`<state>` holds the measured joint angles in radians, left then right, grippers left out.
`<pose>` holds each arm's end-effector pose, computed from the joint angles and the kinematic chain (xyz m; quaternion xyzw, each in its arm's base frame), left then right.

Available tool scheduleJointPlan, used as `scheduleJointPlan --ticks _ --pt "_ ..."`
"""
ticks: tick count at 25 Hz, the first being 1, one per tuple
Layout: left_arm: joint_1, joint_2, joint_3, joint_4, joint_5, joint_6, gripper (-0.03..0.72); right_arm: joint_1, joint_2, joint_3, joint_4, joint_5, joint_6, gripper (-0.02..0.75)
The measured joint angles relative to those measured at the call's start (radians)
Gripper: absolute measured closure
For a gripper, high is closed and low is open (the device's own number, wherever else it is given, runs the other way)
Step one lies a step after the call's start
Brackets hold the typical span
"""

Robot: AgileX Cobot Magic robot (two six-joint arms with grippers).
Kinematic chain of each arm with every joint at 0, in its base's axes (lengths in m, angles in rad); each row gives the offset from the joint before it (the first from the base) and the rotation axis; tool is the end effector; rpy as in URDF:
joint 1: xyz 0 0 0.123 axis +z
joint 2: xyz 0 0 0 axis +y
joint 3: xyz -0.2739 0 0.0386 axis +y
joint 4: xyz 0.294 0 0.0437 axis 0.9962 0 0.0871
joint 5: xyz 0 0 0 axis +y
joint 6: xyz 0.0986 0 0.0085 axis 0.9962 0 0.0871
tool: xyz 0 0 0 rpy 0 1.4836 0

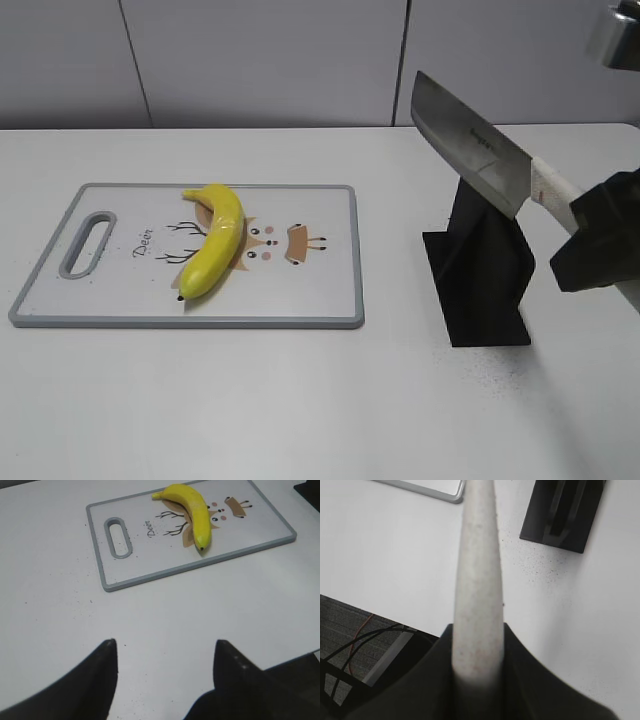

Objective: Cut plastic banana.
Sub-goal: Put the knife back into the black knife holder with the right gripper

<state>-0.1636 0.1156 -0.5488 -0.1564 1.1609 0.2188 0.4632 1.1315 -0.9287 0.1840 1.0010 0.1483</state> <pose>0.0565 -0.0237 0.2977 0.1736 0.8740 -0.0656 0.4492 0.2246 0.1292 0.2833 -0.1216 0.9630 0.1500 0.1878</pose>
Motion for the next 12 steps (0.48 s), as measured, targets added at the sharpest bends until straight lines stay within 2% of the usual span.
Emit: scheduleJointPlan --ticks 7,12 --pt "0.000 -0.086 0.022 0.004 -0.067 -0.001 0.105 0.000 -0.012 0.000 -0.008 -0.010 0.020 0.557" --pt "0.000 -0.095 0.040 0.012 -0.109 -0.001 0.130 0.000 -0.013 0.000 -0.078 -0.061 0.106 0.557"
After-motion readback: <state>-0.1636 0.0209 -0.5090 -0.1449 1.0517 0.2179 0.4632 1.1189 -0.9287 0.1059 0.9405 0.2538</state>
